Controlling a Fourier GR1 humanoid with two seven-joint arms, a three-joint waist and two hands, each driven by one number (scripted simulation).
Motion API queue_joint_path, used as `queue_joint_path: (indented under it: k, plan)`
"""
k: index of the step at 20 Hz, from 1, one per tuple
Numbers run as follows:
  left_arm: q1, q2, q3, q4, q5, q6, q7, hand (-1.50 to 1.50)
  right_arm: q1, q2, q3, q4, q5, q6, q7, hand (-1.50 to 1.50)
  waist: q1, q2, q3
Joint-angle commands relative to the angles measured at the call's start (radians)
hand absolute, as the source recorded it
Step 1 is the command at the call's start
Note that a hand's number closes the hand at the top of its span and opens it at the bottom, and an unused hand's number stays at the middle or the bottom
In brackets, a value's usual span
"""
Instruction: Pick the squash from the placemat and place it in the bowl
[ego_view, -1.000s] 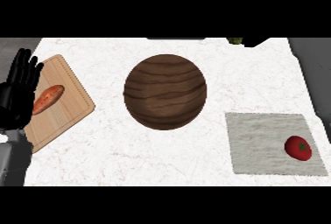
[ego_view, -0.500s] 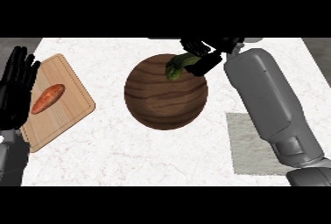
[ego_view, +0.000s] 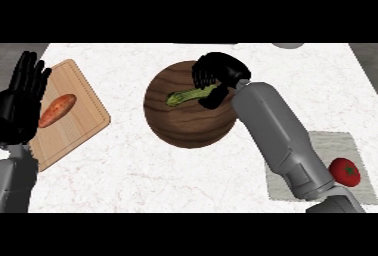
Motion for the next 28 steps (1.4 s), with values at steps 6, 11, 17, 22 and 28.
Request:
queue_joint_path:
  k: [6,11,17,22,28]
  plan:
    - [-0.033,0.020,0.016,0.006,0.008,-0.008,0.007,0.00,-0.025,0.037,-0.125,0.199,-0.213,-0.087,-0.109,-1.50,0.023,0.007,0.001]
    - [-0.014,-0.025,-0.025,-0.030,-0.027,0.033,0.026,0.00,-0.011,0.037,-0.232,0.175,-0.288,-0.249,-0.210,-1.50,0.012,0.007,0.002]
    - [-0.013,-0.006,-0.012,-0.043,-0.015,0.017,0.037,0.00,-0.067,-0.092,-0.366,0.277,-0.374,-0.253,-0.249,-1.50,0.022,0.011,0.001]
    - [0.014,-0.003,0.000,-0.032,0.009,-0.019,-0.003,0.00,-0.062,-0.267,-0.460,0.335,-0.453,-0.126,-0.281,-1.50,0.026,0.016,0.002]
    - [-0.017,-0.023,-0.021,-0.046,-0.014,0.016,0.025,0.00,-0.016,-0.404,-0.510,0.409,-0.489,-0.008,-0.408,-1.50,0.034,0.022,0.004]
